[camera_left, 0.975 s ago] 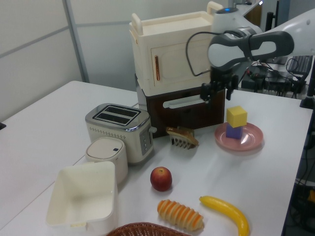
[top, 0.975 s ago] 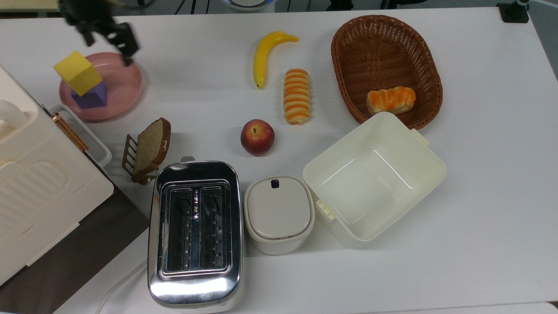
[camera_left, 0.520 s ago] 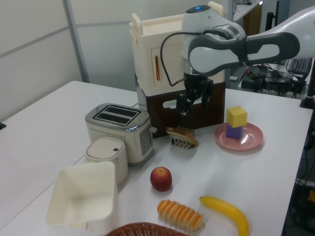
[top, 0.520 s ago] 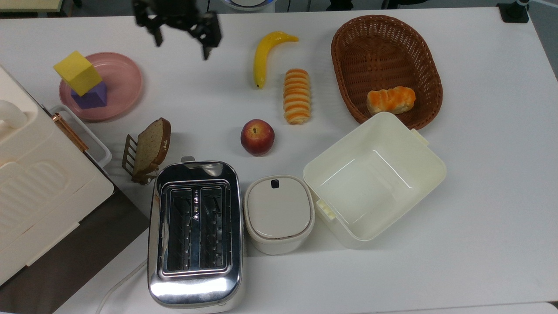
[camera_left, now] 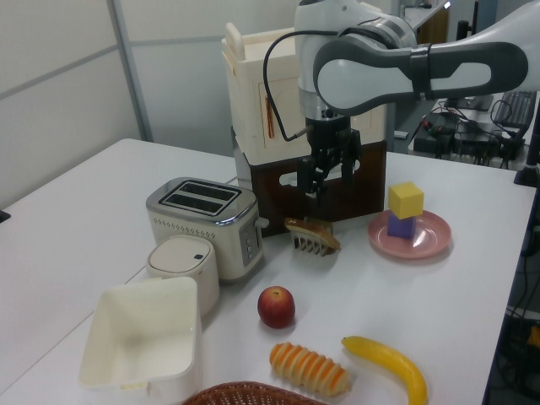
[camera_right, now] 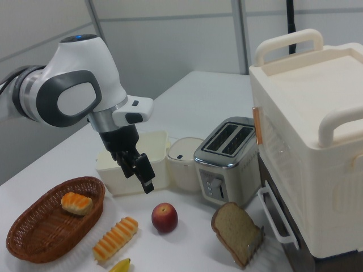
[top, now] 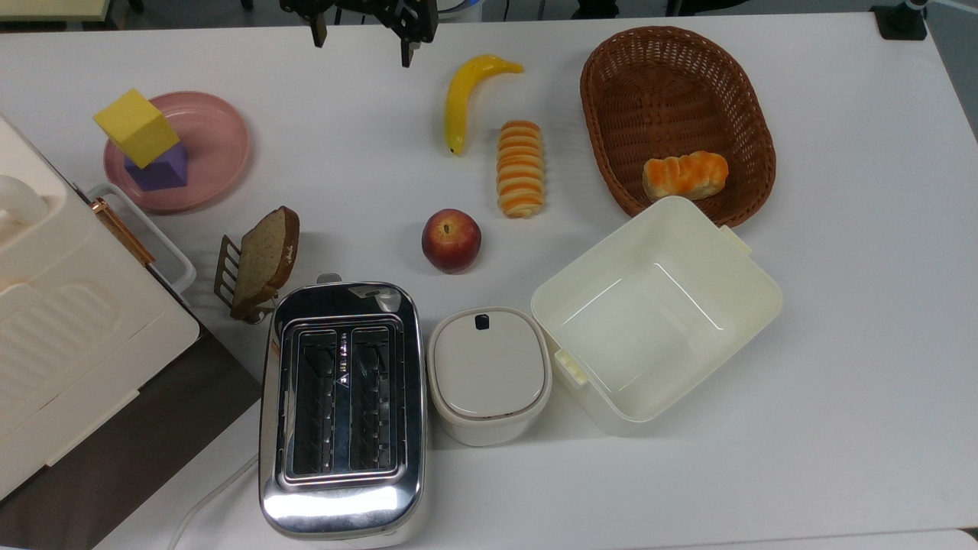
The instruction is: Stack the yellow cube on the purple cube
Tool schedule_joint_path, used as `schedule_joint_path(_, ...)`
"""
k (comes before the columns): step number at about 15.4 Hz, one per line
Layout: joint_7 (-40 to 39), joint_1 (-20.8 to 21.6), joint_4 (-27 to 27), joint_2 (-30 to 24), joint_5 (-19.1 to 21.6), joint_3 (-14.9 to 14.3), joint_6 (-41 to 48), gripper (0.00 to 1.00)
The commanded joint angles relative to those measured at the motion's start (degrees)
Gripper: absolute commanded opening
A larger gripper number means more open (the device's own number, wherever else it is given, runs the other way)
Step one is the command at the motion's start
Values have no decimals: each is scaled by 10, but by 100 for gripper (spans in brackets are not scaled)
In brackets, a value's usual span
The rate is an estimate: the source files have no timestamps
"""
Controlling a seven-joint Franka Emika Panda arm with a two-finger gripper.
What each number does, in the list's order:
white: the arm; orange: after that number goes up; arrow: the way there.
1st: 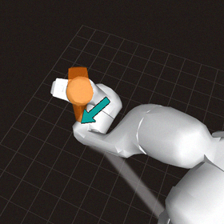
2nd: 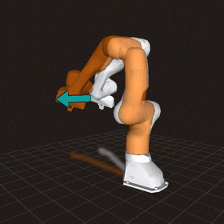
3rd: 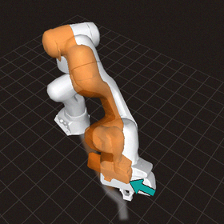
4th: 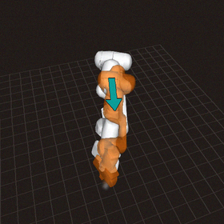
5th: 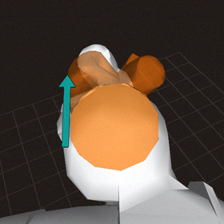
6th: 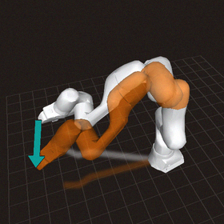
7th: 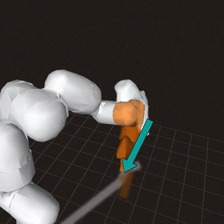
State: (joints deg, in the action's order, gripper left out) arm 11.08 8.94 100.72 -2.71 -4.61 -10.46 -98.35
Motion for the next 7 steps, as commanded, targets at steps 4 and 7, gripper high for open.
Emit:
schedule_joint_path(4,-6,1,-3,-7,5,-3,12,100)
schedule_joint_path(7,-4,1,-3,-7,5,-3,12,100)
